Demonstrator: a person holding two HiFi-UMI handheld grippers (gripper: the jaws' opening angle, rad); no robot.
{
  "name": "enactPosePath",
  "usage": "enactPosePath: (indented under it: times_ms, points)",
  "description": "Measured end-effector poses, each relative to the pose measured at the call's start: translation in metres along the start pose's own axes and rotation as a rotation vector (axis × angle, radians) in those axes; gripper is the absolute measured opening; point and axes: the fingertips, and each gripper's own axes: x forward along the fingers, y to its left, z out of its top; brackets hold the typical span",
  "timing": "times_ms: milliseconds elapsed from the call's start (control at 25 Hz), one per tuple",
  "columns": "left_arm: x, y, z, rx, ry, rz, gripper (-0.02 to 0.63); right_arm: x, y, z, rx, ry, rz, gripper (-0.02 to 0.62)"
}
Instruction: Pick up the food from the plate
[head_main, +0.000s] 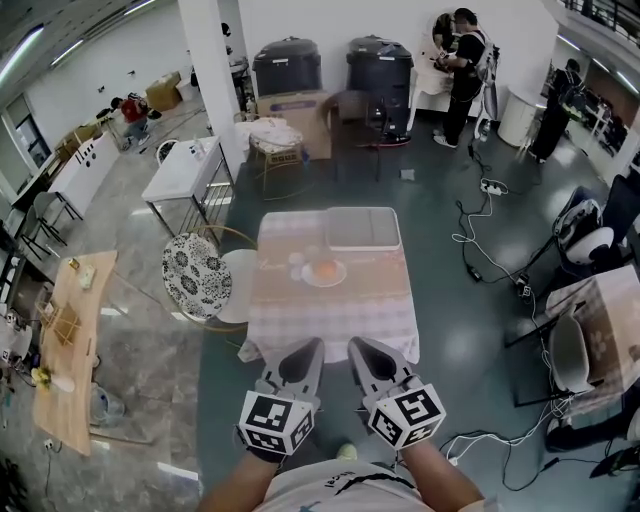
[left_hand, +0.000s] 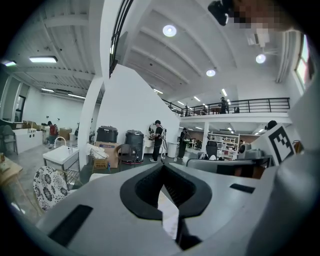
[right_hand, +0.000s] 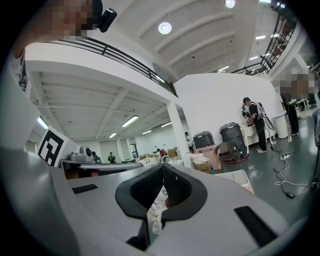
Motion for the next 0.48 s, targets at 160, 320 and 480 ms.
enactPosePath:
  times_ms: [160, 320, 480]
  points:
    - [0.026, 0.031, 0.002, 0.01, 0.006, -0.016, 0.006, 0.038, -0.013, -0.005, 0.007, 0.017, -0.021, 0.014]
    - [0.054, 0.067, 0.009, 0.01, 0.013, -0.033, 0.006, 0.079, -0.024, -0.006, 0.007, 0.032, -0.041, 0.014]
    - [0.081, 0.105, 0.013, 0.007, 0.028, -0.056, 0.006, 0.121, -0.035, -0.006, 0.01, 0.038, -0.07, 0.014]
